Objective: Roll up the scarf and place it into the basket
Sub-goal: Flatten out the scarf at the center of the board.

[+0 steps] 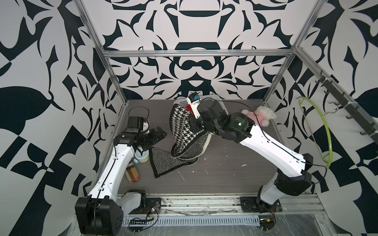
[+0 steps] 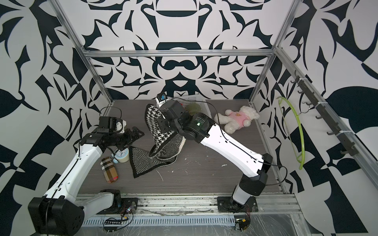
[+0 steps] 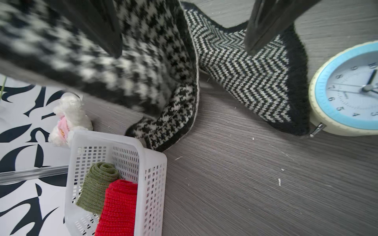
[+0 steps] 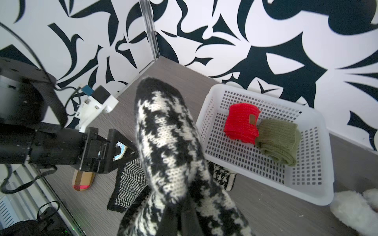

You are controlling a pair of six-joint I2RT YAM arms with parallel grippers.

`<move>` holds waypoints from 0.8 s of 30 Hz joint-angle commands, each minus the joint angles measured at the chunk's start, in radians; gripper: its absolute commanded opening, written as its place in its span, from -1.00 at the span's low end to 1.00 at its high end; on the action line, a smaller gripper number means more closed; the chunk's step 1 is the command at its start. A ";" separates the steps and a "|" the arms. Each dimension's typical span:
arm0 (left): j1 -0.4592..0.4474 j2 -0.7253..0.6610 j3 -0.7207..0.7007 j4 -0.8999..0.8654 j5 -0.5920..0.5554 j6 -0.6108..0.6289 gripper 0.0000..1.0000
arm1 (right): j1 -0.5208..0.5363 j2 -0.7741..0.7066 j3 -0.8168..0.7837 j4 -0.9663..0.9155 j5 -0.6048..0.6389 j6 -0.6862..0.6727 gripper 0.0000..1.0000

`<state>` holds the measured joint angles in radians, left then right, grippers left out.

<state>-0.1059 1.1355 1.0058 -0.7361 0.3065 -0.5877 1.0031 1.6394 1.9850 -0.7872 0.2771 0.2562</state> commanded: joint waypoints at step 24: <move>0.193 -0.075 -0.032 0.067 0.136 -0.002 0.98 | 0.116 -0.094 0.348 0.066 0.139 -0.254 -1.00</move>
<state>0.0853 1.0618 0.9958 -0.6910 0.4095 -0.5846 1.1172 1.6543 2.2555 -0.7853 0.3370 0.0887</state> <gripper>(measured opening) 0.990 0.050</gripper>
